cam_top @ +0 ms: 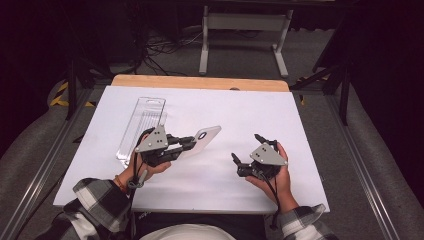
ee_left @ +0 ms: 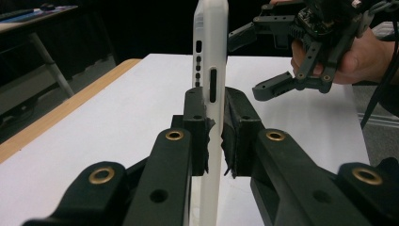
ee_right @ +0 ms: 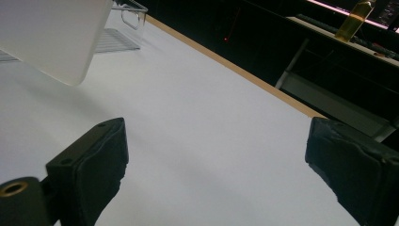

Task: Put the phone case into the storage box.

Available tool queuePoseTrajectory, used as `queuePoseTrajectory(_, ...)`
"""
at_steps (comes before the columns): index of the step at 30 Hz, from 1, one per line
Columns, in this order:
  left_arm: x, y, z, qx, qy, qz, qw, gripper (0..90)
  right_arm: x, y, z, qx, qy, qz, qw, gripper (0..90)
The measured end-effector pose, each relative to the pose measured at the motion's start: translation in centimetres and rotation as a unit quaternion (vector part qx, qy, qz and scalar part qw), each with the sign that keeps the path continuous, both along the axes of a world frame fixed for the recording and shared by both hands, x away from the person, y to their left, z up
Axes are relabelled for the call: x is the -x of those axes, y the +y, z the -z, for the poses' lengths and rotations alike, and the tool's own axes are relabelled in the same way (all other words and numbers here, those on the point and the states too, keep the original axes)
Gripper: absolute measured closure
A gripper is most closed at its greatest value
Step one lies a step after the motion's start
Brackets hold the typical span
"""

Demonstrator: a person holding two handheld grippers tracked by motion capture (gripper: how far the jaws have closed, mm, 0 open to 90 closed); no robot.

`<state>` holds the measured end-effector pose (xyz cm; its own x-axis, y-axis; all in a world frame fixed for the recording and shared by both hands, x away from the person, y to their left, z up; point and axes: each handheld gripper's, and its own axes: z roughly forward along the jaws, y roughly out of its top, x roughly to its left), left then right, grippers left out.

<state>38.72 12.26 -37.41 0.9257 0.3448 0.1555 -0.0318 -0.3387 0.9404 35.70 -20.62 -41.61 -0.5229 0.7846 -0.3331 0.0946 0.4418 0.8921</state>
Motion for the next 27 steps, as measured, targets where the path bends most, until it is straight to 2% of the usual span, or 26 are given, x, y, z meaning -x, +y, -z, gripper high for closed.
queuePoseTrajectory(6,-0.1,0.3,-0.2,-0.001,-0.004,0.009,0.9999,81.1,0.0,-0.1,0.0,-0.007,-0.004,0.002,1.0,6.9)
queuePoseTrajectory(14,-0.2,0.9,-0.5,0.002,-0.004,0.005,1.0,81.0,0.0,-0.1,0.2,-0.003,-0.005,-0.002,1.0,7.5)
queuePoseTrajectory(17,-0.3,1.2,-0.7,0.003,-0.006,0.003,1.0,81.1,0.1,-0.3,0.1,-0.013,-0.016,0.005,0.9998,8.3)
queuePoseTrajectory(20,-0.4,1.4,-0.8,0.006,-0.008,0.002,0.9999,81.0,0.0,-0.4,0.0,-0.013,-0.016,0.007,0.9998,8.3)
queuePoseTrajectory(21,-0.4,1.4,-0.8,0.007,-0.002,0.003,1.0,81.1,0.0,-0.4,0.1,-0.013,-0.016,0.008,0.9998,8.3)
queuePoseTrajectory(27,-0.5,1.9,-1.1,0.008,-0.007,0.002,0.9999,81.1,-0.1,-0.4,0.2,-0.012,-0.012,0.01,0.9998,8.2)
